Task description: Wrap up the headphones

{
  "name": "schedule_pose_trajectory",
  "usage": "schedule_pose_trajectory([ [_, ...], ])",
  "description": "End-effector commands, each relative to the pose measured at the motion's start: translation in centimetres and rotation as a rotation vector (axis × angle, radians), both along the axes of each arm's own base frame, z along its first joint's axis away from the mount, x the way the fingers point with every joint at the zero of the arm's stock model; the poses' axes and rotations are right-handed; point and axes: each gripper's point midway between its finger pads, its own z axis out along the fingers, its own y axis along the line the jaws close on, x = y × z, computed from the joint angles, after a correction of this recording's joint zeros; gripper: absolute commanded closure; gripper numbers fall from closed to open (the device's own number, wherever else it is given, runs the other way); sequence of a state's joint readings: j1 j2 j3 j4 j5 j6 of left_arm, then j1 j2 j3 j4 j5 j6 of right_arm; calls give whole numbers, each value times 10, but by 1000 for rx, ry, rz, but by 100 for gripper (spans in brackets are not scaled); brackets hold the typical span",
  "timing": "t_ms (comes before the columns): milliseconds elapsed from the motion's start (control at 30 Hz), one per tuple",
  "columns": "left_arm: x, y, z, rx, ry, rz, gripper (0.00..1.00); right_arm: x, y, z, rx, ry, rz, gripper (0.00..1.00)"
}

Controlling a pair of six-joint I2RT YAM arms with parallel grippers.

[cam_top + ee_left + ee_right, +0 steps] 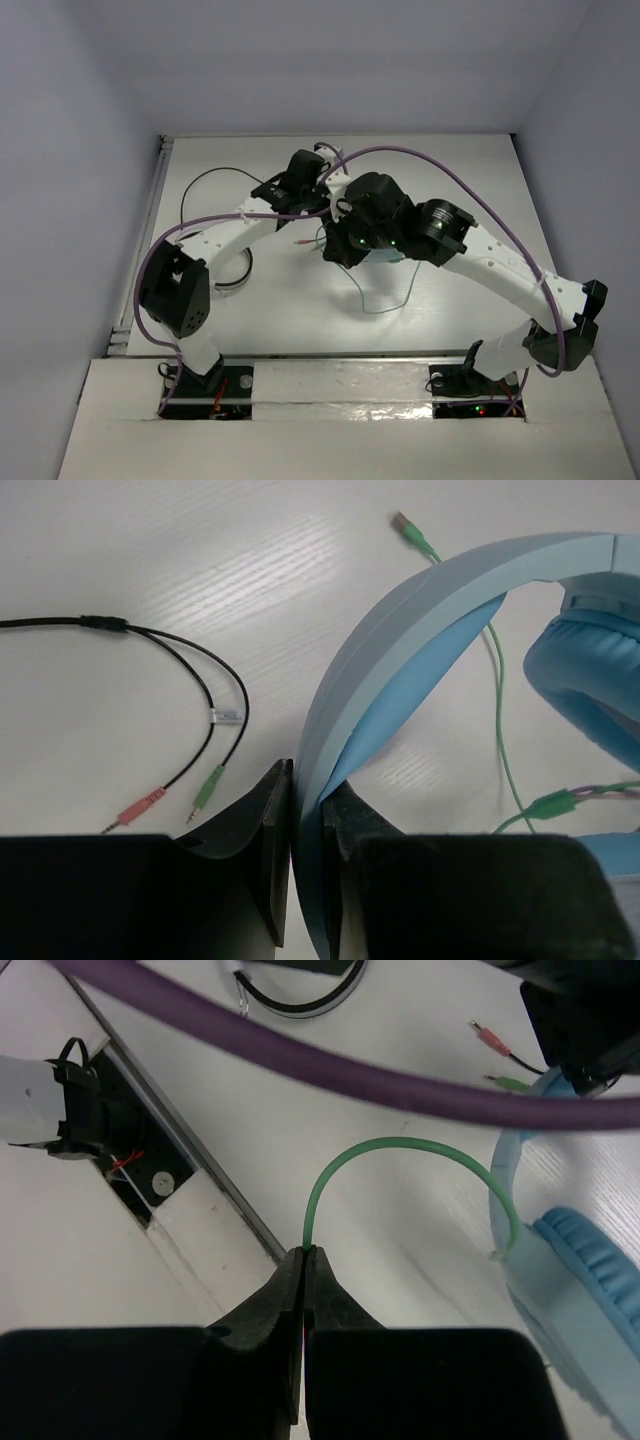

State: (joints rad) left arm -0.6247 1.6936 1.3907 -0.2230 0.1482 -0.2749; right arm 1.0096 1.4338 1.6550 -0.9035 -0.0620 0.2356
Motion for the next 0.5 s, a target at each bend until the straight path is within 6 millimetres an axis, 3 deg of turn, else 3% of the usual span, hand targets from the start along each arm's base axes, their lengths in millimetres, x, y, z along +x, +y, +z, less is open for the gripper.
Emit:
schedule_pose_trajectory([
  [0, -14, -22, 35, -154, -38, -84, 100, 0, 19, 41, 130, -64, 45, 100],
  [133, -29, -23, 12, -168, -2, -99, 100, -4, 15, 77, 225, -112, 52, 100],
  [267, -51, -22, 10, -227, 2, -157, 100, 11, -10, 64, 146, -165, -70, 100],
  [300, -59, -17, 1, -200, 15, -179, 100, 11, -14, 62, 140, -168, -81, 100],
  [367, -70, -13, 6, -200, 6, -216, 100, 14, -30, 61, 151, -184, -119, 100],
  [400, -80, -8, -4, -179, 33, -237, 100, 15, -35, 62, 160, -187, -134, 100],
  [467, -93, -8, 8, -216, 24, -286, 100, 12, -40, 59, 177, -179, -134, 100],
])
